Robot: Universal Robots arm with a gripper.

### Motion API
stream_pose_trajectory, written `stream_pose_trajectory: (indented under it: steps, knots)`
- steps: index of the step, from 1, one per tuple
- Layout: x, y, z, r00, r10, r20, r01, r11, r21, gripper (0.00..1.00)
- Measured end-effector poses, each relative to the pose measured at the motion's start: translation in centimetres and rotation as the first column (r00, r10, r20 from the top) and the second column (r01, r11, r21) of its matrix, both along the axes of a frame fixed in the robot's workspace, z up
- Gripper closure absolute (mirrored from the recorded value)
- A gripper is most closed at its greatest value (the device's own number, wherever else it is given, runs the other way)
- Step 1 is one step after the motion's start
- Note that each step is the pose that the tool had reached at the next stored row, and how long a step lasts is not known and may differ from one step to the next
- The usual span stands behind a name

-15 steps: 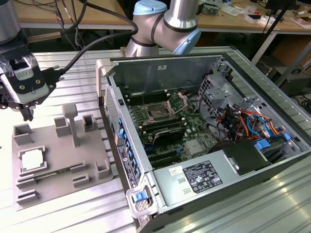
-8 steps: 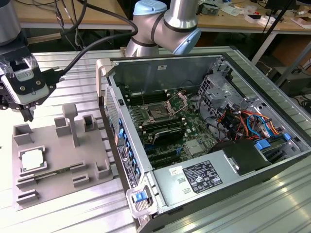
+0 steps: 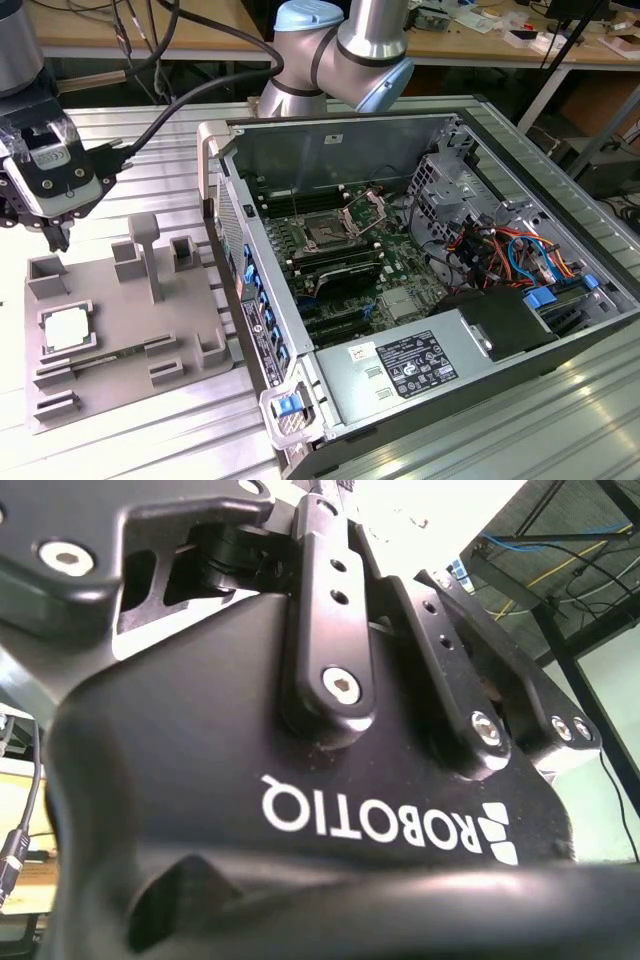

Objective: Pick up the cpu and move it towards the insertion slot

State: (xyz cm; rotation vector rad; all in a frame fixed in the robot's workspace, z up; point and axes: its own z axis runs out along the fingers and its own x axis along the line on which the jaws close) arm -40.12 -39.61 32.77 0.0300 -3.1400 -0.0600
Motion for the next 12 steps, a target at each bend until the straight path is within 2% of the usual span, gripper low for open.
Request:
stream_pose_trajectory:
  steps: [12]
  knots:
    - [0.0, -0.09, -0.31, 1.0, 0.0, 0.0, 0.0, 1.0, 0.0, 0.89]
